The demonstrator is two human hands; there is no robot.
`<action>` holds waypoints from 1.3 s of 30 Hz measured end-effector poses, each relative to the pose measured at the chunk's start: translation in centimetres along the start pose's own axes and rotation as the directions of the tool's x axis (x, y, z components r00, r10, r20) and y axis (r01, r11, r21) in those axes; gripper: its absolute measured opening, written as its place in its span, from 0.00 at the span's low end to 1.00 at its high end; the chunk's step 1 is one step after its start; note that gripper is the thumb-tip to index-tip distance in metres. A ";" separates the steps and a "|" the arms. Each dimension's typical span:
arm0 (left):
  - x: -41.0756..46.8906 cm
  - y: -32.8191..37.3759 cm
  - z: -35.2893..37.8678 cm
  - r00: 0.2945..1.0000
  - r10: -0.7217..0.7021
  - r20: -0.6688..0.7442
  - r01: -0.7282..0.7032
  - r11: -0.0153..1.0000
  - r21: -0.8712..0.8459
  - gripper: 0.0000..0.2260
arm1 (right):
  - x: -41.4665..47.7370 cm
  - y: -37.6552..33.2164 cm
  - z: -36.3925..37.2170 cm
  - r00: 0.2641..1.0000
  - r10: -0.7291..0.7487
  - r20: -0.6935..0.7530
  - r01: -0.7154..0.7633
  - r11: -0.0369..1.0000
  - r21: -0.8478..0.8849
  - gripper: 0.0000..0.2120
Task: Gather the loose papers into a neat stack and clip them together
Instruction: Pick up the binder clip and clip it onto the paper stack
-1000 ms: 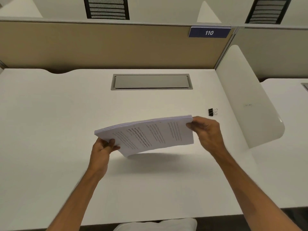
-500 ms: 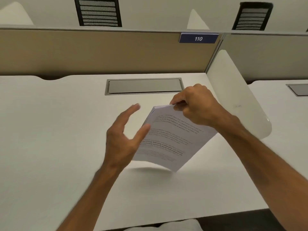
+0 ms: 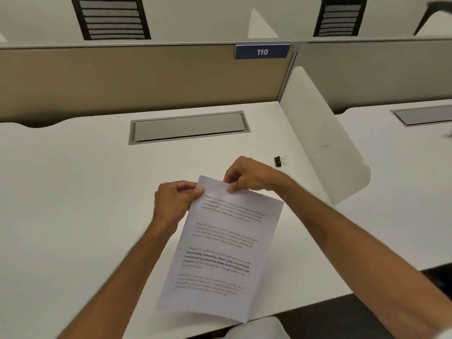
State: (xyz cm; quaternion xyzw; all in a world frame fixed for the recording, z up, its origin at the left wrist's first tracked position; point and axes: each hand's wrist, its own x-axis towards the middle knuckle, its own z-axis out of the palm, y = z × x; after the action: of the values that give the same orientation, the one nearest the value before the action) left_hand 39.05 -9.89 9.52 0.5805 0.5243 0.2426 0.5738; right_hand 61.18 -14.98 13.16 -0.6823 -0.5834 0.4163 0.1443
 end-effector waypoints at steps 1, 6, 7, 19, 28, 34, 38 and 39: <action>0.6 -0.7 0.6 0.999 -0.049 -0.008 0.049 0.999 -0.004 0.05 | 0.7 0.9 0.4 1.000 0.012 0.009 -0.012 1.000 -0.005 0.08; 3.1 -2.8 3.1 0.980 -0.169 -0.106 0.168 0.986 -0.015 0.04 | 3.7 4.3 1.8 0.998 0.030 -0.052 -0.034 0.998 -0.061 0.05; 3.6 -3.0 3.4 0.975 -0.184 -0.126 0.182 0.983 -0.023 0.04 | 4.2 4.8 1.9 0.996 0.024 -0.080 -0.029 0.998 -0.060 0.05; 7.1 -5.0 5.0 0.898 -0.316 -0.306 0.279 0.947 -0.159 0.08 | 4.9 14.4 -1.4 0.757 0.226 -0.613 -0.110 0.969 0.221 0.04; 8.0 -6.1 5.4 0.881 -0.343 -0.327 0.317 0.939 -0.131 0.07 | 5.9 21.9 -4.9 0.442 0.594 -0.672 -0.382 0.802 0.458 0.11; 8.3 -6.5 5.5 0.882 -0.337 -0.330 0.320 0.941 -0.108 0.06 | 6.7 22.5 -5.6 0.356 0.614 -0.704 -0.424 0.778 0.464 0.05; 8.5 -6.5 5.7 0.889 -0.327 -0.321 0.312 0.945 -0.098 0.05 | 6.8 22.9 -6.1 0.283 0.558 -0.780 -0.487 0.784 0.385 0.10; 8.5 -6.5 5.7 0.891 -0.322 -0.319 0.309 0.947 -0.093 0.05 | 6.8 23.0 -6.2 0.285 0.559 -0.779 -0.491 0.783 0.382 0.13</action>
State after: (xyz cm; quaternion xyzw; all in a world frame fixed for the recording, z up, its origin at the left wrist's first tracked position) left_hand 44.81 -6.03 -0.45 0.4274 0.6951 0.2502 0.5211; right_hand 81.12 -13.32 -1.47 -0.9410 -0.1575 0.0592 0.2938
